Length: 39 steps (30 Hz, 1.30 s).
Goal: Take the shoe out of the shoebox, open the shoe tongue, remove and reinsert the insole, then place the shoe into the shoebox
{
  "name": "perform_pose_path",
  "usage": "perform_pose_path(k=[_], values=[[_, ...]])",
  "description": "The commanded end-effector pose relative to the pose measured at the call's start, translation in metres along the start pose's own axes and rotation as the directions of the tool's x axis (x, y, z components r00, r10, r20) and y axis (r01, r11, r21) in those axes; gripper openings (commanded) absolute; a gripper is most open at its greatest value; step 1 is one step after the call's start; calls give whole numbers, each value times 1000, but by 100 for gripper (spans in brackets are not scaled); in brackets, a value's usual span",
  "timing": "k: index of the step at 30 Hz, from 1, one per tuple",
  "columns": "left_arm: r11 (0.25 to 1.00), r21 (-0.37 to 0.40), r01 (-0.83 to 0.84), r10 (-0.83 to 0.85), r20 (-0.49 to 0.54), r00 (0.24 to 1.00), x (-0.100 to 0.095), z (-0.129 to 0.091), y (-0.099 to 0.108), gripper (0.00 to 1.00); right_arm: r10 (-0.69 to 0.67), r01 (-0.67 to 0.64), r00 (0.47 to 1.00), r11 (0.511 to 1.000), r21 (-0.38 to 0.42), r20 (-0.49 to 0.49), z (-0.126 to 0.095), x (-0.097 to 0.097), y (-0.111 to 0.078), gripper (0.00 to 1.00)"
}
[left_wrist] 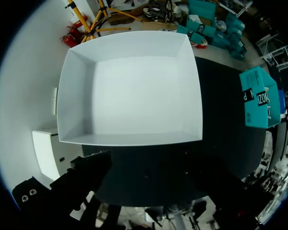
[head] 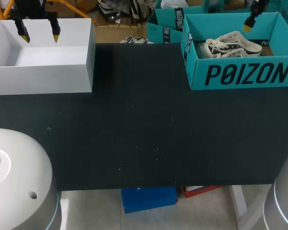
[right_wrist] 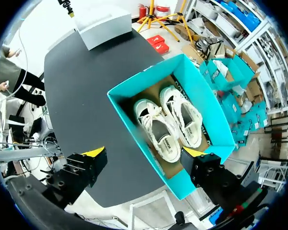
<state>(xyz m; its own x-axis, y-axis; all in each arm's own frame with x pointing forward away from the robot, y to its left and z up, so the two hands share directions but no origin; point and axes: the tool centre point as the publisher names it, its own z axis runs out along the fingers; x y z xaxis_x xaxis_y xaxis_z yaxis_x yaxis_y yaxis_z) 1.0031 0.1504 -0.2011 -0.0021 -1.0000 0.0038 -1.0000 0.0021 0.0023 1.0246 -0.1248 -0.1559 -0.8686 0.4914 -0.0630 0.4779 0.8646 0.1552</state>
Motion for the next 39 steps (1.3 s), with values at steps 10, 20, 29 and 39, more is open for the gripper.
perform_pose_path(k=[10, 20, 29, 39], values=[[1000, -1, 1, -1, 3, 1000, 0, -1, 1, 100, -725, 728, 681, 686, -14, -102, 17, -23, 4, 100], [1000, -1, 1, -1, 3, 1000, 0, -1, 1, 100, -774, 789, 611, 613, 42, -167, 46, -41, 14, 42], [1000, -1, 1, -1, 3, 1000, 0, -1, 1, 100, -786, 807, 587, 587, 61, -194, 85, -54, 22, 38], [1000, -1, 1, -1, 3, 1000, 0, -1, 1, 100, -795, 818, 572, 573, 59, -205, 126, -68, 15, 30]])
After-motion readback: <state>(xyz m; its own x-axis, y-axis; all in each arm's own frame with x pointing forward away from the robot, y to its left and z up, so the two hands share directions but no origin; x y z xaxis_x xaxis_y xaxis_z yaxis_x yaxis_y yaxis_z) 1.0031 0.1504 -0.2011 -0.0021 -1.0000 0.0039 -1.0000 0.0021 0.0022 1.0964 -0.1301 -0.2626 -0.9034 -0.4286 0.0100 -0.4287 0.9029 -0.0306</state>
